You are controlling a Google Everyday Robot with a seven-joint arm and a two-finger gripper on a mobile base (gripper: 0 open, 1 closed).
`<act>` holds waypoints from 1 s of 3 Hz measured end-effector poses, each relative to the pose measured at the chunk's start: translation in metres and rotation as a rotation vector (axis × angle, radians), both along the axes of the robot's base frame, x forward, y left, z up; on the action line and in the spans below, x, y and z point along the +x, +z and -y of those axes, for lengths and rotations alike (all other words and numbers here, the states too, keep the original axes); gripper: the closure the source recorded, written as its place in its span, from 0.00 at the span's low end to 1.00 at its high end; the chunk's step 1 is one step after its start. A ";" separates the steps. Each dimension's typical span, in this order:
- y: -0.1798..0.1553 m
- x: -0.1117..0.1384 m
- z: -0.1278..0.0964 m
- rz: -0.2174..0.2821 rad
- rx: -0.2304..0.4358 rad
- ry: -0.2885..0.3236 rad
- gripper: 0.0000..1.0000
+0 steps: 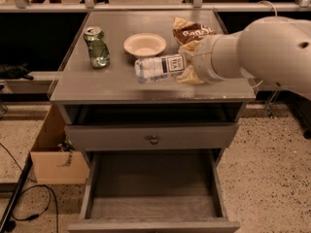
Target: Pick blue plastic bottle from middle drawer and place on counter
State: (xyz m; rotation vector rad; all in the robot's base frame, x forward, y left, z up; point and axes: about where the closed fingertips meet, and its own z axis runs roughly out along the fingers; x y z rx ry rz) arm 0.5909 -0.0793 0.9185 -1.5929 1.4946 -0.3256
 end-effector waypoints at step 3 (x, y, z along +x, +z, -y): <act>-0.010 0.079 0.007 -0.252 0.150 0.030 1.00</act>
Offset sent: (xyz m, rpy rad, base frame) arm 0.0776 -0.0129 -0.0465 0.2018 0.4009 0.0438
